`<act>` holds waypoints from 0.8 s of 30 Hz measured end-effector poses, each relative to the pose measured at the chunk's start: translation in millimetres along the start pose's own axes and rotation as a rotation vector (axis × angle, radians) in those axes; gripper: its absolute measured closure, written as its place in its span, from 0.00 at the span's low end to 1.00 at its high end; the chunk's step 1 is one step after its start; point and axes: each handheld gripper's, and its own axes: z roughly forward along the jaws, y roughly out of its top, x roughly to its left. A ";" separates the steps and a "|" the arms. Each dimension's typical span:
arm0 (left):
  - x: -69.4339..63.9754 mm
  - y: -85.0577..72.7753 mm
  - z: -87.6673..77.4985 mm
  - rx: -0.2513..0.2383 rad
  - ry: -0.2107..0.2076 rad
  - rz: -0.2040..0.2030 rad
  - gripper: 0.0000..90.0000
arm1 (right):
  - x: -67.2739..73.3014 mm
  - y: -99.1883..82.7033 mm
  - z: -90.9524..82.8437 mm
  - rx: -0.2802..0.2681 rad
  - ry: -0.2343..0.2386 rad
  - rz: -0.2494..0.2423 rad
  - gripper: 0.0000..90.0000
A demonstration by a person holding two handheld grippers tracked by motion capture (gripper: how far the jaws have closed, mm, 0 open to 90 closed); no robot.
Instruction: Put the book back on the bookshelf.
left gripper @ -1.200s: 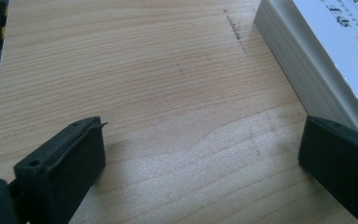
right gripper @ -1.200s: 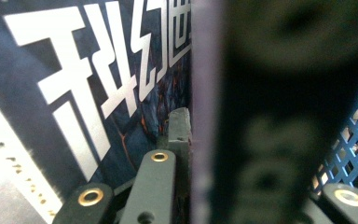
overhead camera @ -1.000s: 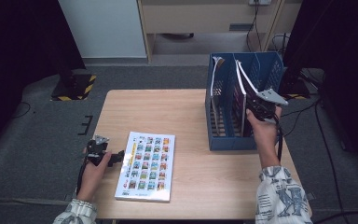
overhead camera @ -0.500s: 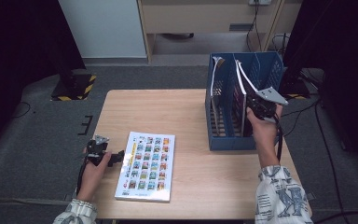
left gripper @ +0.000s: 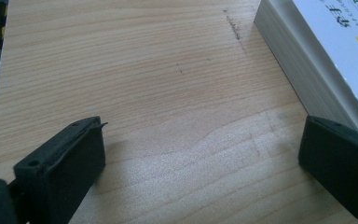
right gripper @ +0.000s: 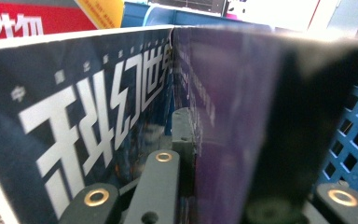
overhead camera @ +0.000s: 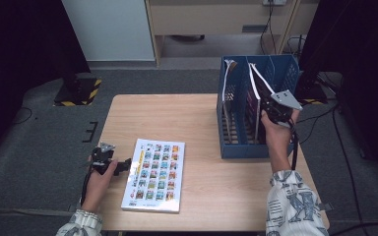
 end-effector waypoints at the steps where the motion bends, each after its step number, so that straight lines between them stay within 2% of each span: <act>1: 0.0 0.0 0.0 0.000 0.000 0.000 0.00 | 1.5 -0.7 0.4 0.004 0.009 -0.003 0.93; 9: 0.1 0.0 -0.1 0.001 0.000 0.002 0.00 | 3.2 -1.8 -2.3 0.016 0.025 0.018 0.92; 10: 0.1 0.0 -0.1 0.001 0.000 0.002 0.00 | 3.6 -1.8 -3.0 0.019 0.042 0.028 0.92; 16: 0.0 0.0 0.0 0.000 0.000 0.000 0.00 | 5.6 -0.6 -4.0 0.028 0.064 0.044 0.89; 24: -0.1 0.0 0.0 0.000 0.000 0.000 0.00 | 5.4 0.6 -5.0 0.030 0.077 0.057 0.86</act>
